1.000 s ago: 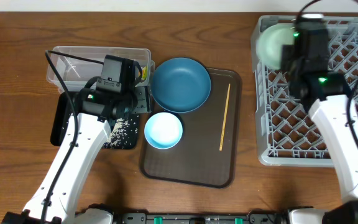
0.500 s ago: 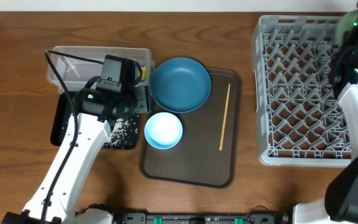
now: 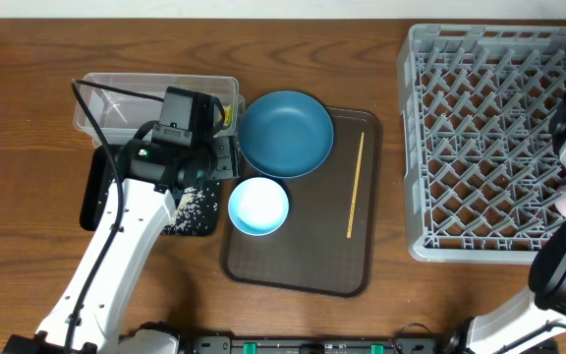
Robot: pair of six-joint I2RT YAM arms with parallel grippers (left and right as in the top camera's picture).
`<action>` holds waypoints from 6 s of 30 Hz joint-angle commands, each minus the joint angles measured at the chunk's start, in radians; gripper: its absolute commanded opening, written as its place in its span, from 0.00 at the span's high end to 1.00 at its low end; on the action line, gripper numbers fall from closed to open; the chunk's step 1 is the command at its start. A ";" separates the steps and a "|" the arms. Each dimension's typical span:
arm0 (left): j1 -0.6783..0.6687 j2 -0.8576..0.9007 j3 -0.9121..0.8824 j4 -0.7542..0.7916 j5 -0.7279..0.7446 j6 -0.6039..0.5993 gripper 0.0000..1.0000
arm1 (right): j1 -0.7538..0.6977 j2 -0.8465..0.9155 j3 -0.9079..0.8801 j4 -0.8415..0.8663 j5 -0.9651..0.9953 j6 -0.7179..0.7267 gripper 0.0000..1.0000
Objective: Sort waste into correct bins and load items into the dishwasher rack
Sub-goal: 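Carry the mint bowl with the right gripper and set it in the rack, then move the right gripper back toward the brown tray, then grasp the rim of the light blue bowl on the brown tray with the right gripper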
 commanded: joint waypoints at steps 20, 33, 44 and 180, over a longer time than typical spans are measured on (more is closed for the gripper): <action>0.002 -0.005 0.009 0.000 -0.012 0.009 0.36 | -0.038 0.146 0.005 -0.127 0.022 0.027 0.99; 0.002 -0.005 0.009 0.000 -0.012 0.010 0.36 | 0.025 0.146 0.005 -0.423 0.022 0.161 0.80; 0.002 -0.005 0.009 0.000 -0.012 0.010 0.36 | 0.079 0.035 0.006 -0.455 -0.031 0.248 0.36; 0.019 -0.005 0.009 -0.138 -0.289 -0.193 0.35 | 0.913 -0.137 -0.129 -1.162 -0.689 1.011 0.99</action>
